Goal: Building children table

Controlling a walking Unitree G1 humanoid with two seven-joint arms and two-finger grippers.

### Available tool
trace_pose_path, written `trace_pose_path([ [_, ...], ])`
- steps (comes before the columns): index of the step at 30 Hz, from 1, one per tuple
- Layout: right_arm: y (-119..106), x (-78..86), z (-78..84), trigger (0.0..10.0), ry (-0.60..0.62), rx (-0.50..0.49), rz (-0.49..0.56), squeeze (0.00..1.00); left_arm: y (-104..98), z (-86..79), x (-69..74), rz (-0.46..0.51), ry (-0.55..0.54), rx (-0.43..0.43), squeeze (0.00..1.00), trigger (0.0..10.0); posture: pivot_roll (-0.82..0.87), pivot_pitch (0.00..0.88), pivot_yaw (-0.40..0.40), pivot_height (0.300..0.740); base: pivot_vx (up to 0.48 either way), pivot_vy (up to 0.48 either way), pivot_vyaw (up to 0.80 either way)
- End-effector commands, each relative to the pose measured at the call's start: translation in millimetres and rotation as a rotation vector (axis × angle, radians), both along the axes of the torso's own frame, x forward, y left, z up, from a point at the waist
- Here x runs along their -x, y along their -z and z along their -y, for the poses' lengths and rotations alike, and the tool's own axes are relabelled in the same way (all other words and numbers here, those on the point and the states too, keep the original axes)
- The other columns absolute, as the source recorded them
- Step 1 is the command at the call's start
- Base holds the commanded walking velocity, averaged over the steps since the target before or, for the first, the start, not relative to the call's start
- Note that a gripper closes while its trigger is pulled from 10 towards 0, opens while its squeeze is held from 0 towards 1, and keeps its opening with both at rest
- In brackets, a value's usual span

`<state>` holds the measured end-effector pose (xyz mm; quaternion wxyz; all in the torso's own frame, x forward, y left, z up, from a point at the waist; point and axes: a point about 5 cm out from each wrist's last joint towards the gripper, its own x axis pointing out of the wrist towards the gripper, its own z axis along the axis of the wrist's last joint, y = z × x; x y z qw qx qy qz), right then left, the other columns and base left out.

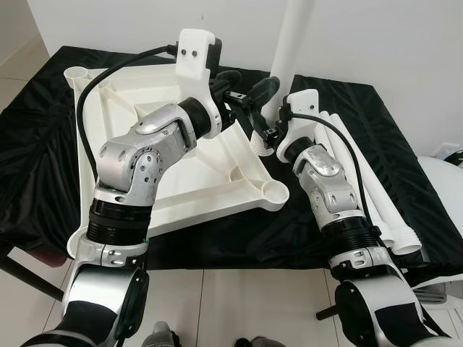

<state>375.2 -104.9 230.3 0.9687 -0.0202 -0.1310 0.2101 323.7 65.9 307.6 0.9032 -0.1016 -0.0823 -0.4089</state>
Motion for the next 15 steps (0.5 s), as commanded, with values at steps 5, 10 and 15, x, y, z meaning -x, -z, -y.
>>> trace_pose_path([
  [5, 3.1, -4.8, 19.5, 10.0, 0.069, -0.108, -0.063, 0.0, 23.5, 0.1, 15.6, 0.033, 0.085, -0.093, 0.0, 10.0, 0.0, 0.073, -0.076, 0.74, 0.0, 0.0, 0.0],
  [10, 12.9, -2.2, 28.2, 10.0, 0.067, -0.127, -0.113, 0.0, 50.2, 9.6, 24.0, 0.083, 0.073, -0.246, 0.0, 10.0, 0.01, 0.078, -0.08, 0.74, 0.0, 0.0, 0.0],
  [15, 18.8, 2.8, 36.9, 10.0, 0.066, -0.139, -0.129, 0.0, 74.2, 22.3, 35.5, 0.161, 0.087, -0.368, 0.0, 10.0, 0.0, 0.08, -0.08, 0.74, 0.0, 0.0, 0.0],
])
